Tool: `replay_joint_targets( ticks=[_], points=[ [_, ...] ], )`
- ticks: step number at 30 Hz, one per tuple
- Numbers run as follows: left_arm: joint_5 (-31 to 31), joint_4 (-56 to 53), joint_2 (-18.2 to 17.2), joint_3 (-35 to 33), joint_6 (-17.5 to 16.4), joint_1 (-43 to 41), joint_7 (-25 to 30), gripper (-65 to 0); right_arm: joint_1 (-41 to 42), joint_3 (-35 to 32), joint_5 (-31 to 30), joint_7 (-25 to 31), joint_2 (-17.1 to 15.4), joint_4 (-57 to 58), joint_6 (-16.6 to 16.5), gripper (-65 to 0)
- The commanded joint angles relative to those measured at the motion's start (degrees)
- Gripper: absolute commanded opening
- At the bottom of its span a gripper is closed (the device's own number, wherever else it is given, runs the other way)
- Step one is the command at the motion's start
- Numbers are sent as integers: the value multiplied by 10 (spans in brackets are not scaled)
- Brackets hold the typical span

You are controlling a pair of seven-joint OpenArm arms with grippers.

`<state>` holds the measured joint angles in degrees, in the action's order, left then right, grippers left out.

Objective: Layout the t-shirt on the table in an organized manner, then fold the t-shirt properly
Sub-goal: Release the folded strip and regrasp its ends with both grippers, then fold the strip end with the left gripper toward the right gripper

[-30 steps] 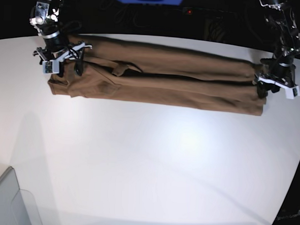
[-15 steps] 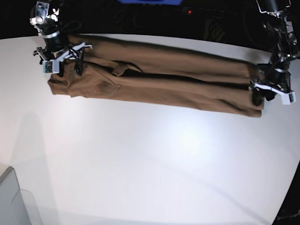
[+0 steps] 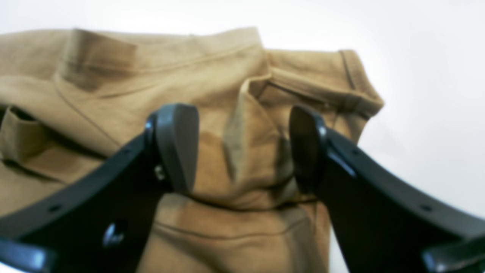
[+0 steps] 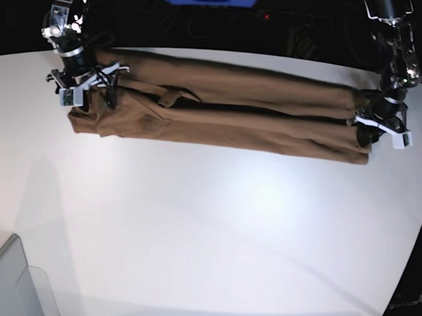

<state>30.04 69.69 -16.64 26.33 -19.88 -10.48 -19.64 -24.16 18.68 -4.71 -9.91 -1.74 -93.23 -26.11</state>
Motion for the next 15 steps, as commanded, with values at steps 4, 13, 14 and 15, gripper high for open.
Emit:
replay_joint_targets(
  ticks=[4, 13, 14, 15],
  points=[
    [-13, -3, -1, -3, 4, -6, -39, -650, -1, 1, -3, 13, -2, -9, 2, -265],
    [-7, 42, -15, 68, 4, -3, -38, -650, 7, -37, -3, 13, -4, -11, 2, -265],
    [-7, 51, -17, 71, 4, 3, -38, -650, 7, -40, -3, 13, -3, -10, 2, -265],
    [-12, 60, -25, 72, 4, 11, -39, -650, 9, -46, -3, 13, -2, -10, 2, -265]
  ],
)
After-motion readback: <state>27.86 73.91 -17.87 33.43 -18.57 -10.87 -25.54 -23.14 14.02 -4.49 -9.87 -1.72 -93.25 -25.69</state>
